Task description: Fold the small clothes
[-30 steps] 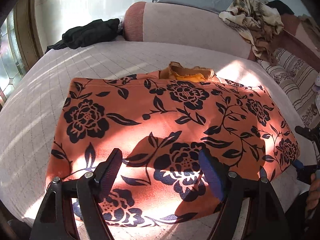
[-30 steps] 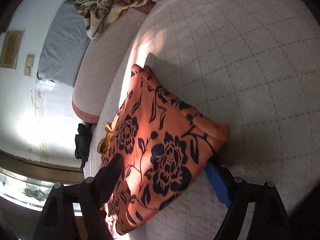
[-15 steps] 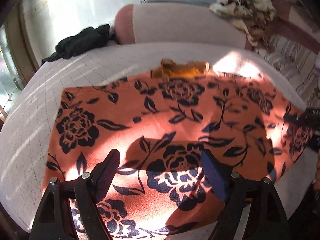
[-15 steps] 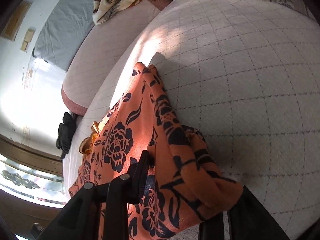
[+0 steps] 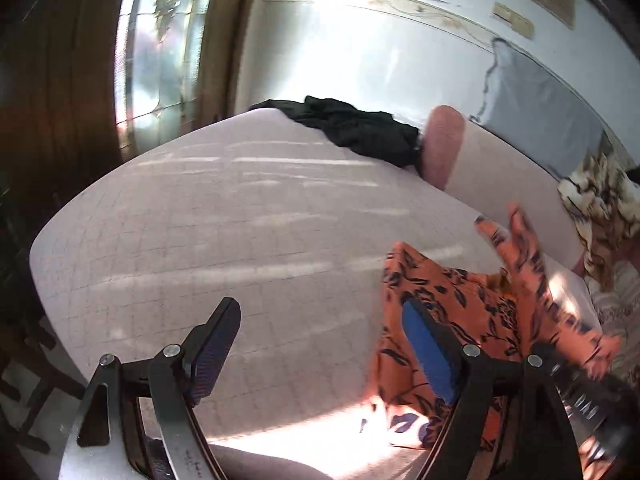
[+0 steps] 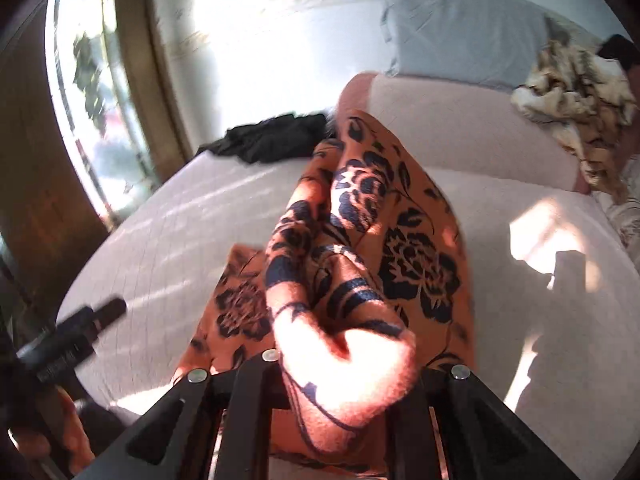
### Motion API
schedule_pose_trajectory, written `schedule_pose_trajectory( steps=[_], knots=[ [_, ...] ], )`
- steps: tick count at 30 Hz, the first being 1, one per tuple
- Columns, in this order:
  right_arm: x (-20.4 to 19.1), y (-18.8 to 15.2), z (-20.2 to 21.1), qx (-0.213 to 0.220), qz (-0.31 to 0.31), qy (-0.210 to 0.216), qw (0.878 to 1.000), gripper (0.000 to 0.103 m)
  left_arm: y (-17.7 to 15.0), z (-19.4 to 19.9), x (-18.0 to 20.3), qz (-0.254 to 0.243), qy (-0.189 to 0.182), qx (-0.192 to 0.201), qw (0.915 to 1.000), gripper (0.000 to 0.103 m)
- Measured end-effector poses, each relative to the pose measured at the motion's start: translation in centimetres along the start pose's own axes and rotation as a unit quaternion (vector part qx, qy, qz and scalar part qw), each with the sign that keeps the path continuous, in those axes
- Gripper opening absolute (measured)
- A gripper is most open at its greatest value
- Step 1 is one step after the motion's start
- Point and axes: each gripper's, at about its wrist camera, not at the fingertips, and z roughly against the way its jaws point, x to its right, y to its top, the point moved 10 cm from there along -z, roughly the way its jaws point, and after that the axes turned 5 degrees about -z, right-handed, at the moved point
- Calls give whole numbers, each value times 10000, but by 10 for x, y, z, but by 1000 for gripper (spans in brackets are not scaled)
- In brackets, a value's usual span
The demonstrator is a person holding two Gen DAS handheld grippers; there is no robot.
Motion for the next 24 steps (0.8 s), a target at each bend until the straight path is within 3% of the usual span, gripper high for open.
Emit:
schedule_pose_trajectory(
  steps=[2, 3, 5, 11, 13, 15, 16, 17, 18, 19, 20, 24],
  knots=[
    [-27, -52, -56, -936, 186, 146, 9953, 17, -11, -13, -24, 350, 68, -271, 9990, 84],
    [-31, -71, -74, -1140, 175, 179, 9932, 18, -17, -18, -29, 439, 21, -382, 9983, 84],
    [-37, -65, -61, -844, 336, 16, 9959, 17, -22, -25, -32, 472, -27, -390, 9981, 84],
    [-32, 5, 3, -49, -286, 310, 9991, 16, -20, -23, -26, 495, -200, -256, 9982, 84],
    [-52, 4, -3, -156, -153, 440, 9988, 16, -21, -23, -29, 493, -183, -248, 9983, 84],
    [-70, -24, -31, -489, 89, 388, 9980, 23, -22, -21, -35, 612, -215, -271, 9975, 84],
    [-77, -49, -54, -962, 270, 325, 9945, 44, -22, -20, -38, 668, -217, -270, 9972, 84],
    [-82, -71, -69, -1352, 399, 335, 9895, 59, -23, -20, -40, 701, -220, -266, 9969, 84],
    [-88, -70, -64, -984, 595, 328, 9928, 64, -23, -19, -42, 715, -240, -266, 9968, 84],
    [-96, -69, -53, -733, 724, 490, 9935, 79, -23, -17, -43, 724, -264, -241, 9967, 84],
    [-102, -69, -44, -761, 642, 815, 9917, 86, -22, -15, -42, 719, -284, -199, 9968, 84],
    [-74, -57, -8, -559, -106, 1168, 9915, 86, -22, -5, -20, 393, -575, -187, 9974, 84]
  ],
)
